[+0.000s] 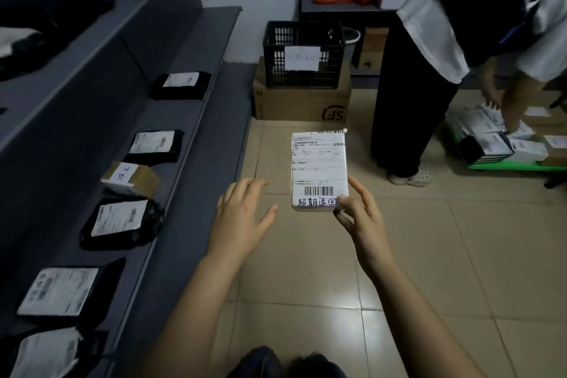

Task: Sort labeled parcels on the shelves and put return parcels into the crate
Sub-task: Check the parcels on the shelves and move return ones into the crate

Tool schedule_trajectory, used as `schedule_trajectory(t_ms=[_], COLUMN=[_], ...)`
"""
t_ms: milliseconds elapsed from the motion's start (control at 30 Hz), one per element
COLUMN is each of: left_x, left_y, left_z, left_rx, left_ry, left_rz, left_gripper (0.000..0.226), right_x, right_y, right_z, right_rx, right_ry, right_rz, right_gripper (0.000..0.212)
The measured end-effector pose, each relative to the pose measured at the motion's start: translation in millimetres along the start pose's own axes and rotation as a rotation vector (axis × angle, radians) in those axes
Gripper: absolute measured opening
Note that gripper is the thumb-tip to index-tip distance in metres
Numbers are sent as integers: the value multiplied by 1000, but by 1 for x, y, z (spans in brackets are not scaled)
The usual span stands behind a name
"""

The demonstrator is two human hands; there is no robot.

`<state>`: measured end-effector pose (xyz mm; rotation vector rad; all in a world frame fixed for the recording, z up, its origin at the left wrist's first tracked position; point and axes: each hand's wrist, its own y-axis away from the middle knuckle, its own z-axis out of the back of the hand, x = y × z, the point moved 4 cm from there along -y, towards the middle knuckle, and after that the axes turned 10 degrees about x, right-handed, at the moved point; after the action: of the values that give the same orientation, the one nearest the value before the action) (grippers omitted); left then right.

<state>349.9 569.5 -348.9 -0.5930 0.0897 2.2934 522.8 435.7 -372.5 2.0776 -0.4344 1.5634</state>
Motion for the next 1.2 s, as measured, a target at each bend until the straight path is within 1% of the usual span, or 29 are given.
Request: schedule_trajectory(t_ms=[133,267,433,567,633,733,767,900,1200], left_x=[10,29,68,92,103,116,120,125,119], left_y=[-58,-122,-239,-340,-388,-455,-475,-555,-752], left_z=[4,2,0,14,23,32,32,24,-2], left_rx=[-23,-31,-29,-32,-32,-37,-37,-43,-76], left_ry=[-18,-25,-15,-17,-28,-42,-44,-54,-75], left_rz=[18,10,-23,-76,-115,-137,-141,-168,-148], left_gripper=[41,41,40,43,39,41,41,40,37], right_x=[8,14,34,62,77,97,102,117,169], right_y=[-61,-128,-240,-332,-375,-436,-455,-535,-731], right_z=[0,-1,-14,-33,-39,-44,-43,-31,17], right_rx=[7,4,-42,-71,-81,-85,-90,-98,-67], right_ry=[-15,-2,0,-12,-12,-18,-18,-5,34], right_rz=[-3,-5,16,21,29,39,42,65,65], right_gripper=[42,42,42,42,44,54,54,43,42])
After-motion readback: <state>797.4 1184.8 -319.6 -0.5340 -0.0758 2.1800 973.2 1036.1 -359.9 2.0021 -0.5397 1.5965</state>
